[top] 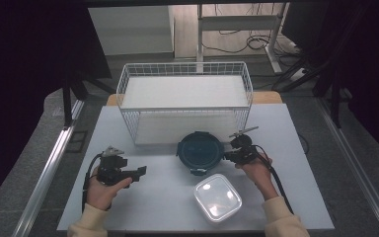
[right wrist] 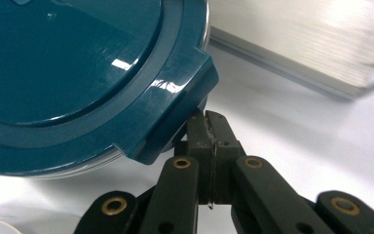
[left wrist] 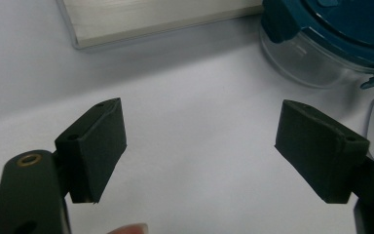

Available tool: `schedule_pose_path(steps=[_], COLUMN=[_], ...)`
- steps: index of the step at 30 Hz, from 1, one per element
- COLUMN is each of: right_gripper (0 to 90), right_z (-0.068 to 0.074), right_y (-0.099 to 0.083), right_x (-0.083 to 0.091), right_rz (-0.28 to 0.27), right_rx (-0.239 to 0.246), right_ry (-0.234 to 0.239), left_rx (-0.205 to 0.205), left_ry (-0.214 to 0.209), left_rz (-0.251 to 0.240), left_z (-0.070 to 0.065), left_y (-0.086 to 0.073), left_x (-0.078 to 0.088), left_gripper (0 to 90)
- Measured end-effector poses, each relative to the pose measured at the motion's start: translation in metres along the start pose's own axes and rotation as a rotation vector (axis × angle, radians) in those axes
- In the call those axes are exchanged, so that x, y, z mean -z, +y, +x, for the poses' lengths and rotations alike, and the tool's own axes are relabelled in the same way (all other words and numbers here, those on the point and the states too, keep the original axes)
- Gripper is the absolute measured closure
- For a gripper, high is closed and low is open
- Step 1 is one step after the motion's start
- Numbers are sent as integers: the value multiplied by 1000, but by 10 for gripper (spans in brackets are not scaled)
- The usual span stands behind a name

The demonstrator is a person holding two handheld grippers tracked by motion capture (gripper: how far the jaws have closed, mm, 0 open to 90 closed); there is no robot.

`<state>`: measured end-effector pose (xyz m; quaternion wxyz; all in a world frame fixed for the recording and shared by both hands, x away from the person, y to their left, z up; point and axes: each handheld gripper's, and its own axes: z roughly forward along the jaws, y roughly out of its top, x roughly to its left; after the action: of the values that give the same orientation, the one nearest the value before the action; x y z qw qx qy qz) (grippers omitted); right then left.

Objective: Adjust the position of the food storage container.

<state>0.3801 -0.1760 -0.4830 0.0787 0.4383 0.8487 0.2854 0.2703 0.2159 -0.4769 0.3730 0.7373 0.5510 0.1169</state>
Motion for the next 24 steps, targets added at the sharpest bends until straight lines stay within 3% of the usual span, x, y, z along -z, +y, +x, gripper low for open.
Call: schedule_pose_path(steps=[11,17,24], right_gripper=[899,899,899], right_z=[12,10,15], right_y=[13,15,21], right_x=[-10,-13,-19], right_rz=[25,7,6], right_rx=[50,29,37], right_ry=[26,37,24], left_rx=[0,-5,-6], left_ry=[-9,-8,-8], left_rz=[6,14,17], left_z=[0,-1,-2], left_y=[0,-1,-1], left_x=[-2,-4,-5], left_gripper=[186,186,186])
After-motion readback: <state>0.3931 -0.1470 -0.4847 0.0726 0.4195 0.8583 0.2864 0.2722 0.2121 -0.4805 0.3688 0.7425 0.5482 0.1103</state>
